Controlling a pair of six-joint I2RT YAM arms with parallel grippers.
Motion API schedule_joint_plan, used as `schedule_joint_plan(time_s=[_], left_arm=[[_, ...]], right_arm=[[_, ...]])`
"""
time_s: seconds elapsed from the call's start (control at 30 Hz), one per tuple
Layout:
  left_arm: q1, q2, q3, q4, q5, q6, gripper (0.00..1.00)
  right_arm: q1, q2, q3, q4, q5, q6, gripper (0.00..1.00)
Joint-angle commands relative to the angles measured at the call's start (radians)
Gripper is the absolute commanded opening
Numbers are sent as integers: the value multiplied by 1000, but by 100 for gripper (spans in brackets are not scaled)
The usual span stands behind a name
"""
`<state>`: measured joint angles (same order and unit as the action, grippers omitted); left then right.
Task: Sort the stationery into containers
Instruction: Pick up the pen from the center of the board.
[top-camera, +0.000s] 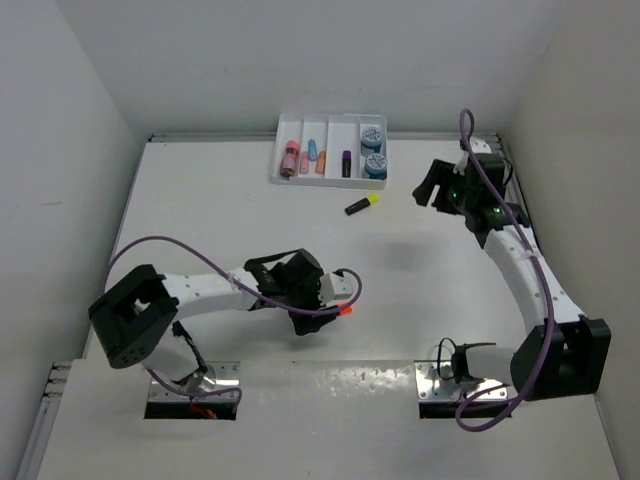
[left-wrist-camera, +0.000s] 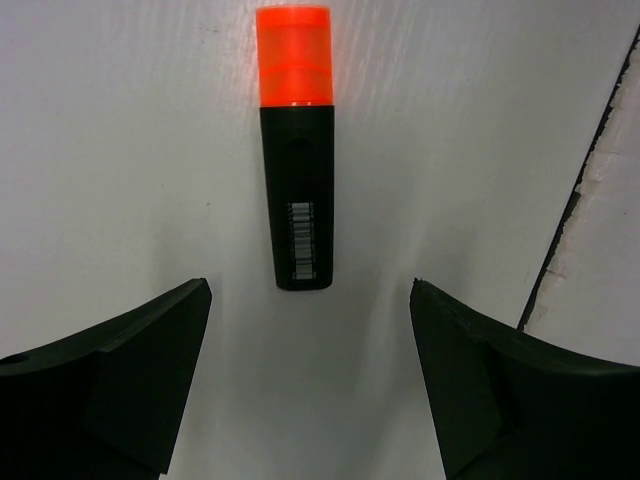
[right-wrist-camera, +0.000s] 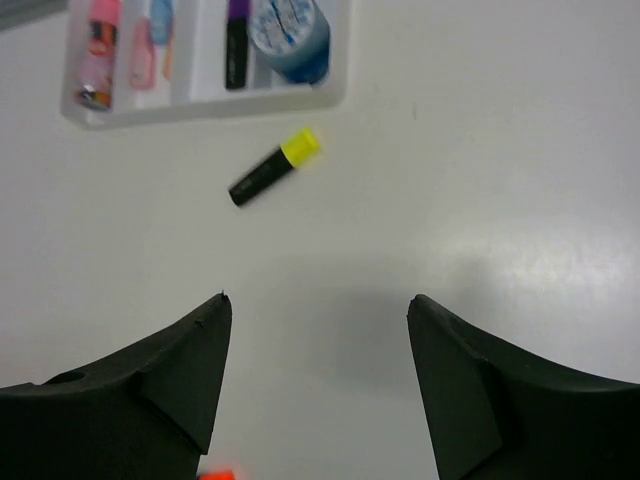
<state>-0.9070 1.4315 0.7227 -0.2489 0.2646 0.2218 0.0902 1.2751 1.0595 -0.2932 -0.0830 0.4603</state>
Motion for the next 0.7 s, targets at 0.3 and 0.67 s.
schedule_joint_plan(time_s=[0.3,0.67], left_arm=[[-67,211,122,99,-82,-50,56],[-38,212,121,142,-242,-15,13]], right_arm=[[-64,-74,-84,-70,-67,52,70],[-67,12,-52,-86,-87,64,70]])
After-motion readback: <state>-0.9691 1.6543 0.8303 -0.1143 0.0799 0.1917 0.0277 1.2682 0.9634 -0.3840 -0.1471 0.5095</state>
